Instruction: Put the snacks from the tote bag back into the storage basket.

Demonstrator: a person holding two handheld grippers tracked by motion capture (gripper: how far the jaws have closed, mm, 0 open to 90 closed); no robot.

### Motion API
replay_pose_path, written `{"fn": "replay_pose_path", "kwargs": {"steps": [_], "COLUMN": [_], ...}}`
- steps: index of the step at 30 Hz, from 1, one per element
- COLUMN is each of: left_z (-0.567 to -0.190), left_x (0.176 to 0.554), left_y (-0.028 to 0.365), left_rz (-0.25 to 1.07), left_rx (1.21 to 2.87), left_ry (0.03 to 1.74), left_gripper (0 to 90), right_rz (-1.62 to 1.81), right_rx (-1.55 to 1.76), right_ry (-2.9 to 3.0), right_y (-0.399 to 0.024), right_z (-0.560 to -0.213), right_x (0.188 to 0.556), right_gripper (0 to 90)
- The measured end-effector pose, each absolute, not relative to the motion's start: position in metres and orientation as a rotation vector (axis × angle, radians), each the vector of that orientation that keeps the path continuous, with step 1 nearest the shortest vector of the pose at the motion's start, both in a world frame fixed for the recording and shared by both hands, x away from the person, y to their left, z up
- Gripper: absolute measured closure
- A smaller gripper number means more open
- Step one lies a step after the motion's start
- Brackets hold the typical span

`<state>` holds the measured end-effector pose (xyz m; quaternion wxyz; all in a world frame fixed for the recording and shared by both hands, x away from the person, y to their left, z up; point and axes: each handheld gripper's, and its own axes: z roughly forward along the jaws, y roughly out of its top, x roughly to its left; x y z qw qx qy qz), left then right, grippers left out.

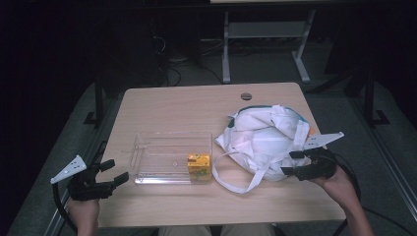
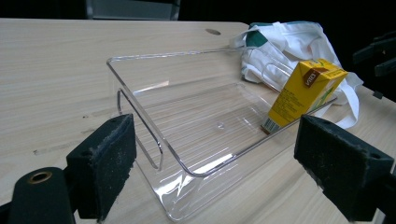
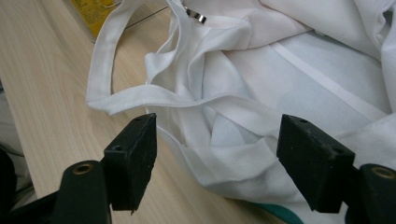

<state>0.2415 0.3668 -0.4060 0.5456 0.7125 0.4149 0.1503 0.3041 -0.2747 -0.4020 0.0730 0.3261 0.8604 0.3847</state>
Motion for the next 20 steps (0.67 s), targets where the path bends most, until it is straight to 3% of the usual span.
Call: {"fn": "replay_pose_path", "kwargs": {"steps": [20], "left_z": [-0.406], "left_x": [0.242], "left_y": [0.365], "left_rz": [0.362], "left_rx": [1.696], "left_ry": [0.978], "left_gripper": [12.6], "right_rz": [1.175], "right_rx": [0.969], "right_ry": [2.490], "right_y": [-0.283], "right_z": [-0.419], "right_x": [0.272], "right_gripper": [28.1]}}
